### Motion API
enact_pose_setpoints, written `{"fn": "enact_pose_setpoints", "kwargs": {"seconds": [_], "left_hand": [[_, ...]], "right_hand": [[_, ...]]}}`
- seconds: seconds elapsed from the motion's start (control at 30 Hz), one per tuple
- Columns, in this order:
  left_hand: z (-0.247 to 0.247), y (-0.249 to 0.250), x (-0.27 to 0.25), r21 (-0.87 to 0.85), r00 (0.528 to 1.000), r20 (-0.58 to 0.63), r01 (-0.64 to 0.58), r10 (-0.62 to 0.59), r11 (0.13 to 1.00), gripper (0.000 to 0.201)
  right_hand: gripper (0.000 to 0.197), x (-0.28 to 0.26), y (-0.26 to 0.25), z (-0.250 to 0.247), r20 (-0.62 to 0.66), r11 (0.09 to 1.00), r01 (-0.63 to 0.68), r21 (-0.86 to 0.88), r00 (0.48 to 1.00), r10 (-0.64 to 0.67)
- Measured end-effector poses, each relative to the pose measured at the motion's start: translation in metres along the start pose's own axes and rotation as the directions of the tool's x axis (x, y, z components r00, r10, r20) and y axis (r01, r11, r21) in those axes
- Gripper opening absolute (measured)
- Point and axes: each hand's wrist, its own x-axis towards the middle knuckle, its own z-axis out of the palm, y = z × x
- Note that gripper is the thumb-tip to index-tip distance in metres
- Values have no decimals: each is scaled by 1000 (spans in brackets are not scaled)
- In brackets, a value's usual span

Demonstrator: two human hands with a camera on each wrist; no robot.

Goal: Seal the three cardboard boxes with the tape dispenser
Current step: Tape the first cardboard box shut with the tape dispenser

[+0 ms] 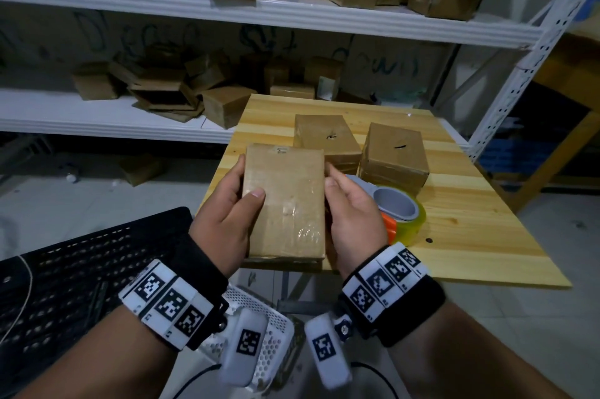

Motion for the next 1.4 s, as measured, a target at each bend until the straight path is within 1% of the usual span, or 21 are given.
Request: {"fn": "enact_pose_setpoints", "kwargs": {"seconds": [0.1, 0.17, 0.27, 0.3, 0.33, 0.43, 0.5, 0.57, 0.67, 0.8, 0.87, 0.9, 0.93, 0.97, 1.03, 1.1, 1.13, 1.2, 1.27, 1.33, 1.4], "left_hand": [[-5, 0, 2, -9, 1000, 24, 12, -11, 1000, 54], [-5, 0, 3, -12, 999, 40, 17, -16, 1000, 51], [-1, 0, 1, -11, 999, 33, -6, 6, 1000, 47], [1, -1, 1, -11, 1000, 25, -17, 17, 1000, 47], [2, -2, 1, -8, 1000, 17, -23, 23, 1000, 47], [3, -3, 1, -24, 1000, 3, -13, 13, 1000, 47], [3, -4, 1, -39, 1000, -6, 2, -2, 999, 51], [3, -4, 1, -34, 1000, -20, 6, -6, 999, 55], [3, -3, 1, -47, 1000, -7, 13, -13, 999, 55], [5, 0, 0, -61, 1000, 12, 29, -29, 998, 48], [4, -1, 0, -58, 999, 9, 53, -52, 997, 42], [4, -1, -1, -39, 998, -1, 70, -70, 997, 41], [2, 0, -1, -4, 996, -26, 84, -84, 996, 42], [0, 1, -1, 41, 994, -66, 93, -90, 995, 42], [-4, 3, 0, 107, 983, -154, 113, -96, 988, 43], [-8, 4, 1, 127, 969, -224, 138, -107, 982, 46], [-10, 3, 2, 127, 962, -250, 148, -113, 981, 45], [-14, 3, 3, 121, 949, -293, 155, -114, 980, 39], [-17, 4, 1, 139, 941, -323, 154, -102, 978, 33], [-20, 6, -1, 216, 944, -327, 125, -49, 968, 27], [-20, 9, -4, 345, 954, -300, 81, 28, 935, 22]], "right_hand": [[73, 3, -11, -9, 59, 999, 31, -35, 998, -29], [93, 5, -15, -13, 139, 992, 79, -97, 988, -66], [133, 6, -9, -11, 280, 985, 86, -147, 959, -42], [138, 7, -6, -9, 300, 985, 86, -152, 953, -37], [136, 8, -3, -8, 301, 984, 94, -152, 953, -44], [104, 8, -2, -4, 257, 984, 122, -134, 963, -84], [88, 7, -1, -2, 222, 983, 134, -128, 970, -103], [78, 7, -1, 0, 191, 978, 141, -152, 975, -111], [66, 8, 0, 0, 146, 967, 157, -203, 981, -128], [49, 9, 0, 1, 88, 964, 144, -225, 988, -127], [37, 8, -1, -1, 61, 951, 124, -285, 992, -111], [31, 8, -2, -2, 49, 931, 121, -344, 993, -111], [30, 8, -4, -4, 38, 910, 120, -397, 993, -114], [33, 8, -7, -6, 26, 895, 113, -431, 993, -113], [36, 7, -15, -9, 11, 911, 76, -405, 997, -78], [31, 7, -20, -11, 21, 933, 25, -359, 1000, -19], [27, 8, -20, -10, 23, 930, 22, -368, 1000, -15], [17, 9, -18, -9, 13, 919, 53, -390, 999, -52], [14, 10, -13, -11, -21, 910, 76, -408, 995, -93], [19, 11, -11, -13, -64, 898, 87, -431, 990, -127], [27, 12, -10, -17, -100, 877, 104, -469, 980, -170]]}}
